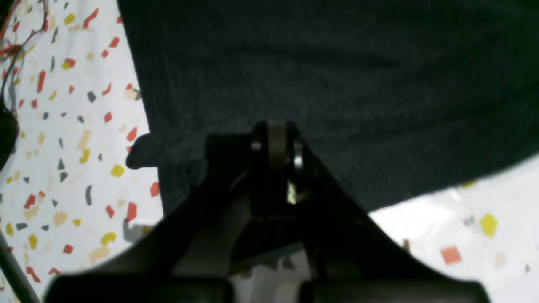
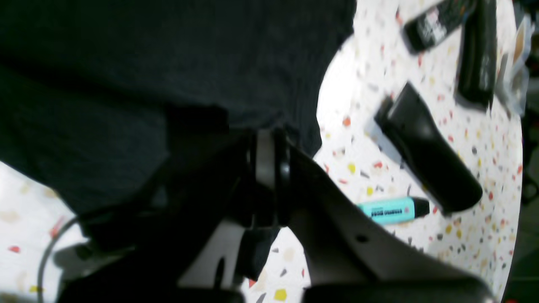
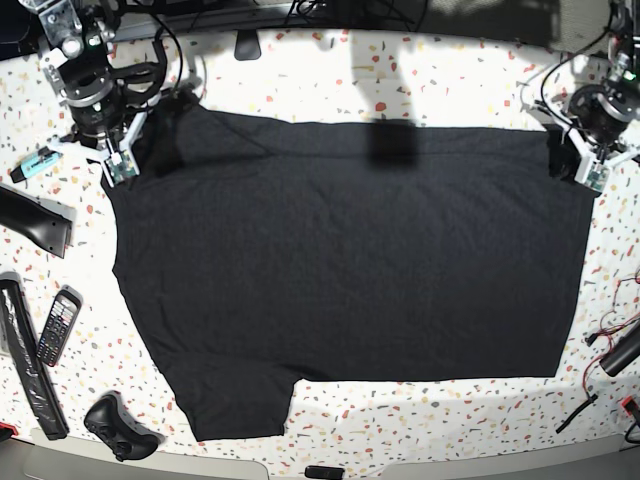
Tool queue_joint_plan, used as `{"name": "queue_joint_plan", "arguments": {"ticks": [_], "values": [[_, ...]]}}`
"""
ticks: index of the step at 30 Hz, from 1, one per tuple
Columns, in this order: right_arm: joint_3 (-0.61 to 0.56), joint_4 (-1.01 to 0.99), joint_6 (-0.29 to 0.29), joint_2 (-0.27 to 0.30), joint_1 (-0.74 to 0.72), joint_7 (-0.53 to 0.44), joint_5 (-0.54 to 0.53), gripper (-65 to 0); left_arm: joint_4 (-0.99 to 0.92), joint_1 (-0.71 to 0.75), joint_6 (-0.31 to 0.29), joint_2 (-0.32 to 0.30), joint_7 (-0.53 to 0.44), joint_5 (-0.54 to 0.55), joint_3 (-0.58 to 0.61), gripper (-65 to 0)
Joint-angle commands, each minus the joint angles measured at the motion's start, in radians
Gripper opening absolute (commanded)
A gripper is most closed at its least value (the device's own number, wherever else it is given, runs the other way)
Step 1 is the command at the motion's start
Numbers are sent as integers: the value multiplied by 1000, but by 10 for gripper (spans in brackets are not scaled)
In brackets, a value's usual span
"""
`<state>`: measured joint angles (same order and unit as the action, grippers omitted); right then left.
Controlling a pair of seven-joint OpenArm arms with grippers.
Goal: Fold the T-shirt properly
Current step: 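Pull the grasped shoulder corners apart to straighten the shirt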
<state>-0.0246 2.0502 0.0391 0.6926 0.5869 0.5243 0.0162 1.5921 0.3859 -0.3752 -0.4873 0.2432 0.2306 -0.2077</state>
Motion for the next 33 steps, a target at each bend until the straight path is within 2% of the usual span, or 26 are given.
{"name": "queue_joint_plan", "arguments": {"ticks": [1,5,7,13,17,20,25,30,33], "values": [[11,7,11,13,-5,-19,-2,-650,16,-14,5,-5,-24,6,-9,-650],[12,-60,10,-4,-26,-20,-5,-650,15,-45,12,25,27,6,-8,-650],[12,-118,0,-13,-55,-24,-50,-650,11,-57,14,24,34,7,-8,-650],[12,-268,-174,-77,-160,0,-159,-650,-47,-61,23,30,41,60,-8,-650],[12,-292,-280,-103,-167,48,-234,-650,-94,-53,22,47,61,60,-8,-650],[13,-292,-294,-102,-156,77,-233,-650,-92,-33,22,60,83,74,-8,-650],[31,-270,-294,-100,-104,70,-232,-650,-87,36,8,59,86,97,-9,-650],[152,-193,-300,-100,3,56,-231,-650,-11,116,8,57,86,85,-11,-650],[241,-177,-370,-100,51,58,-281,-650,53,152,8,58,94,85,-23,-650]]}}
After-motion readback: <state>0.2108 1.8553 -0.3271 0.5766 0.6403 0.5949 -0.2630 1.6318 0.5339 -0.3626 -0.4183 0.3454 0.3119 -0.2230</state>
